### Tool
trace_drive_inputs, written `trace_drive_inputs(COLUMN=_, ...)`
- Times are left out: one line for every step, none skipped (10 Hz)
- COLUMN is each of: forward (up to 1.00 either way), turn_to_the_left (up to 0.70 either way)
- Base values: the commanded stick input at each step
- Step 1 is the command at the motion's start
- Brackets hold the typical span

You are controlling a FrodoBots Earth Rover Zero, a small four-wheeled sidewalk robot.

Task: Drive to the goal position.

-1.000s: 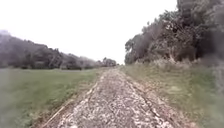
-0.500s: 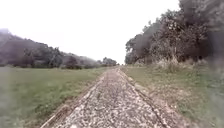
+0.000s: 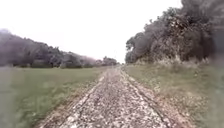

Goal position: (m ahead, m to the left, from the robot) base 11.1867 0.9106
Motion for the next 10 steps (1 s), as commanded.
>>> trace_drive_inputs(forward=0.55, turn_to_the_left=0.00)
trace_drive_inputs(forward=0.55, turn_to_the_left=0.00)
trace_drive_inputs(forward=0.53, turn_to_the_left=0.00)
trace_drive_inputs(forward=0.53, turn_to_the_left=0.00)
trace_drive_inputs(forward=0.53, turn_to_the_left=0.00)
trace_drive_inputs(forward=0.53, turn_to_the_left=0.00)
trace_drive_inputs(forward=0.53, turn_to_the_left=0.00)
trace_drive_inputs(forward=0.53, turn_to_the_left=0.00)
trace_drive_inputs(forward=0.53, turn_to_the_left=0.00)
trace_drive_inputs(forward=0.53, turn_to_the_left=0.00)
